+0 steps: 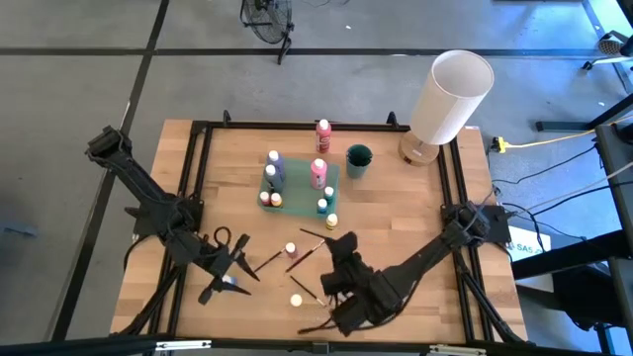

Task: Pick & Place Paint Supplies
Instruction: Put the black paint brush into the dark green cup

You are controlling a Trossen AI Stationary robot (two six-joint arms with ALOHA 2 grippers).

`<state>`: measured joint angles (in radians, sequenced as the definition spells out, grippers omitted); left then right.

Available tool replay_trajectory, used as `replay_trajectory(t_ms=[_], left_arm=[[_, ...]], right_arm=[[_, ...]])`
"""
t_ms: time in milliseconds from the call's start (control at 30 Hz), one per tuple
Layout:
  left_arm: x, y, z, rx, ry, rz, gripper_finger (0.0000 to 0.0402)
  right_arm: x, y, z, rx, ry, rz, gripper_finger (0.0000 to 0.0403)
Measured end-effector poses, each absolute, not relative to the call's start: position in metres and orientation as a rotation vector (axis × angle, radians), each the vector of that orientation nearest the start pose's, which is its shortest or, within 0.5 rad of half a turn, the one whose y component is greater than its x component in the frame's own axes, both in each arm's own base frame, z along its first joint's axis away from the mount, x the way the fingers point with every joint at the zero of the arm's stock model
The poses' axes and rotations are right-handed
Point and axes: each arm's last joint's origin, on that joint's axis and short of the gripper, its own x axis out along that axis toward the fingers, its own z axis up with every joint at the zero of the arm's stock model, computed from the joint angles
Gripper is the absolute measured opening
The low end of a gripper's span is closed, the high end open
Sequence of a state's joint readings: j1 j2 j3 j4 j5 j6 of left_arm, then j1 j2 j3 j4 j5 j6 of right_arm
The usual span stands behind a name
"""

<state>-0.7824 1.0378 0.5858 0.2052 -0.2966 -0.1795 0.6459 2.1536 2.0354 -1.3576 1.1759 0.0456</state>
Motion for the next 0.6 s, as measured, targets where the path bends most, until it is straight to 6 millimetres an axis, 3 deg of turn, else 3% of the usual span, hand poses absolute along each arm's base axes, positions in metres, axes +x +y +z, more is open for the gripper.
replay_trajectory(t_ms=[233,400,600], left_arm=[[0.173,-0.149,0.272,-0.306,0.144,-0.474,0.0169],[0.176,-0.146,0.273,-0.416,0.170,-0.513,0.0169],[0.176,-0.146,0.273,-0.429,0.171,-0.533,0.0169]], right_arm=[[0.373,0.255,0.286,-1.482,0.813,-0.361,0.0000],[0.388,0.265,0.285,-1.744,0.842,-0.476,0.0000],[0.394,0.264,0.279,-1.792,0.872,-0.463,0.0000]])
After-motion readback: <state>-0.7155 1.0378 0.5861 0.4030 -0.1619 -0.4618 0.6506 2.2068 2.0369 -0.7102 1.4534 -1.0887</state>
